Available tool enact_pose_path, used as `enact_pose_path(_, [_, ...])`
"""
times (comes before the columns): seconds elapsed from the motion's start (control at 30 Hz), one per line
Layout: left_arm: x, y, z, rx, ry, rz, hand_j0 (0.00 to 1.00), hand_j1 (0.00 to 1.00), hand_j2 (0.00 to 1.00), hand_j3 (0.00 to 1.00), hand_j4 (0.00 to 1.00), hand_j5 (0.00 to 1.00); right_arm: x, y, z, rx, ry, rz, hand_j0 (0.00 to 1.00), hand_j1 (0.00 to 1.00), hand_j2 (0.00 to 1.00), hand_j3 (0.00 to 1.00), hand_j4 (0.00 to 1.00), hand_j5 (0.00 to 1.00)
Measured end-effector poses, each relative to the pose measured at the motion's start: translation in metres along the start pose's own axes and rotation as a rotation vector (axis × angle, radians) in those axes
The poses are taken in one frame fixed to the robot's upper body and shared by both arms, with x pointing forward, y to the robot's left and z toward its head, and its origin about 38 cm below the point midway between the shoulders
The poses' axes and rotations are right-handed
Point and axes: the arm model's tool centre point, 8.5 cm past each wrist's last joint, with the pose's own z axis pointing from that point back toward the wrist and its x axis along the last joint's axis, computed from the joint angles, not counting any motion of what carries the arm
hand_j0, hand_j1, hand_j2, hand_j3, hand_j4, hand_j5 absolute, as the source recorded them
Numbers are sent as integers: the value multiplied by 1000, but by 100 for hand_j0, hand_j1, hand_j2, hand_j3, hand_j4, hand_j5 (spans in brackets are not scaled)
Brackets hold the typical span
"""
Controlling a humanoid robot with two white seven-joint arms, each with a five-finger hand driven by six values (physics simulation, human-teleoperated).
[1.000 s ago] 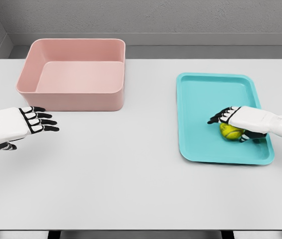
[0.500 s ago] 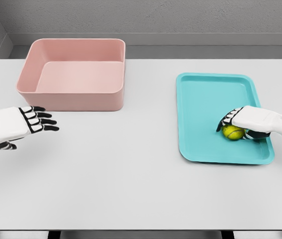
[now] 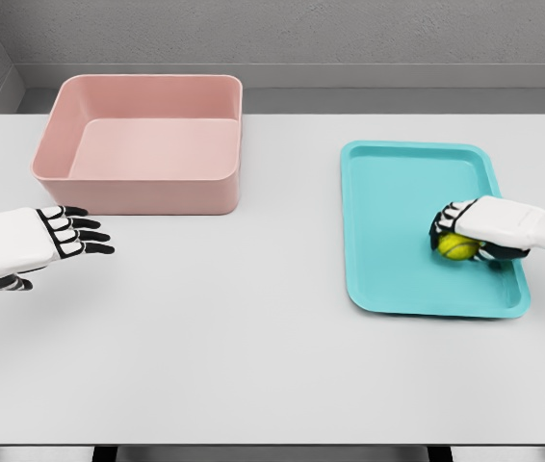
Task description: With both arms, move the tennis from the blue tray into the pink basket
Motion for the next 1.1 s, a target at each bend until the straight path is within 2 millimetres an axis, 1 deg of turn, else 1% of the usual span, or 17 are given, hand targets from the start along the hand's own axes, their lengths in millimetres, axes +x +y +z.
enact_pose_path(0.17, [0, 0, 0, -2, 1, -1, 100, 100, 100, 100, 100, 100, -5, -15, 9, -43, 19, 8, 22, 22, 22, 22, 22, 22])
enact_pose_path(0.27, [0, -1, 0, -3, 1, -1, 100, 100, 100, 100, 100, 100, -7, -30, 15, -85, 28, 23, 22, 22, 22, 22, 22, 22])
enact_pose_path(0.4, [-1, 0, 1, -5, 3, -3, 100, 100, 100, 100, 100, 100, 2, -54, 16, -141, 0, 56, 22, 22, 22, 22, 22, 22])
enact_pose_path(0.43, [-1, 0, 2, -7, 4, -4, 100, 100, 100, 100, 100, 100, 6, -57, 14, -148, -12, 63, 22, 22, 22, 22, 22, 22])
enact_pose_path(0.5, [-2, 0, 4, -14, 8, -5, 100, 100, 100, 100, 100, 100, 17, -68, 11, -168, -43, 91, 22, 22, 22, 22, 22, 22])
enact_pose_path(0.57, [-3, 0, 6, -21, 13, -9, 100, 100, 100, 100, 100, 100, 32, -76, 6, -182, -86, 120, 22, 22, 22, 22, 22, 22])
enact_pose_path(0.7, [-4, 0, 9, -29, 17, -13, 100, 100, 100, 100, 100, 100, 64, -83, -12, -205, -178, 157, 20, 20, 20, 20, 20, 20])
enact_pose_path(0.8, [-4, 1, 10, -30, 18, -15, 100, 100, 100, 100, 100, 100, 80, -87, -23, -220, -225, 167, 20, 20, 20, 20, 20, 20])
enact_pose_path(0.9, [-4, 1, 10, -32, 17, -15, 100, 100, 100, 100, 100, 100, 95, -98, -34, -244, -272, 194, 20, 20, 20, 20, 20, 20])
enact_pose_path(1.0, [-4, 1, 10, -32, 17, -15, 100, 100, 100, 100, 100, 100, 111, -99, -50, -244, -320, 205, 20, 20, 20, 20, 20, 20])
enact_pose_path(1.1, [-4, 1, 10, -32, 17, -15, 100, 100, 100, 100, 100, 100, 127, -92, -68, -231, -363, 212, 20, 20, 20, 20, 20, 20])
